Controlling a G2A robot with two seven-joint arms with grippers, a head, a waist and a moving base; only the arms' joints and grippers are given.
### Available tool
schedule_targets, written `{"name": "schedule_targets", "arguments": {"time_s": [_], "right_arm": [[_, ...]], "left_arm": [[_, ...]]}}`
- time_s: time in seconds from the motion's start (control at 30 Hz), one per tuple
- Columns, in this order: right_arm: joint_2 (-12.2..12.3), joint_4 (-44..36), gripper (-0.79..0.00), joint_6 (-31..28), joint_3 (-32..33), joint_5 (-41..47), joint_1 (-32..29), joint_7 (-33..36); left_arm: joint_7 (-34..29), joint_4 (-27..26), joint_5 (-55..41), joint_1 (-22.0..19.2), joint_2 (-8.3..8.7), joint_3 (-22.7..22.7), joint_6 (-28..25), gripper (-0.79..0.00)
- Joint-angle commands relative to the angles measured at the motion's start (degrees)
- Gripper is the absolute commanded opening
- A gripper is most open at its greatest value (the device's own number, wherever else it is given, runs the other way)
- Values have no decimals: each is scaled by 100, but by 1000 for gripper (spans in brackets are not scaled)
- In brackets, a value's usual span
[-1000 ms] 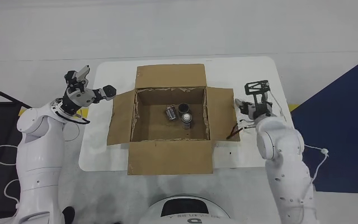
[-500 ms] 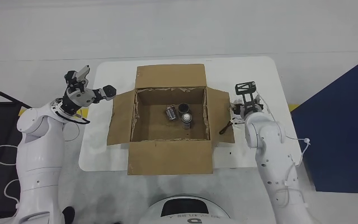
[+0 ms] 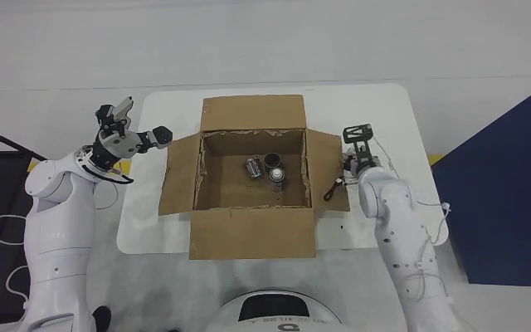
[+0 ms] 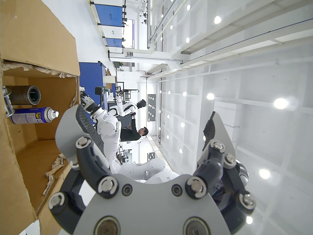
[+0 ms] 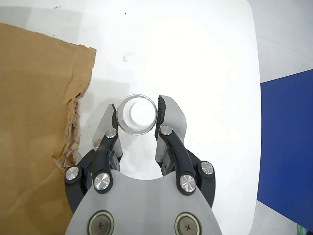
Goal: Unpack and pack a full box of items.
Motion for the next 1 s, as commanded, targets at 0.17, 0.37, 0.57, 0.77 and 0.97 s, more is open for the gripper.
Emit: {"name": "schedule_targets", "arguments": {"time_s": [0.17,0.37,0.57,0.77,0.97], "right_arm": [[23,-696,-785,82,245,124,-474,-296],[52,-2314,-785,95,591,378,-1640,-1125],[119,-3537,-785,-1012,718,661,-2761,-2054],[176,-3624,-785,-2045,210,401,-2604,-2146],[141,-3624,-785,-2155,-991,-345,-1958,-1444]], "left_arm": [[0,0,0,0,0,0,0,0],[0,0,0,0,0,0,0,0],[0,0,0,0,0,0,0,0],[0,0,0,0,0,0,0,0],[0,0,0,0,0,0,0,0]]}}
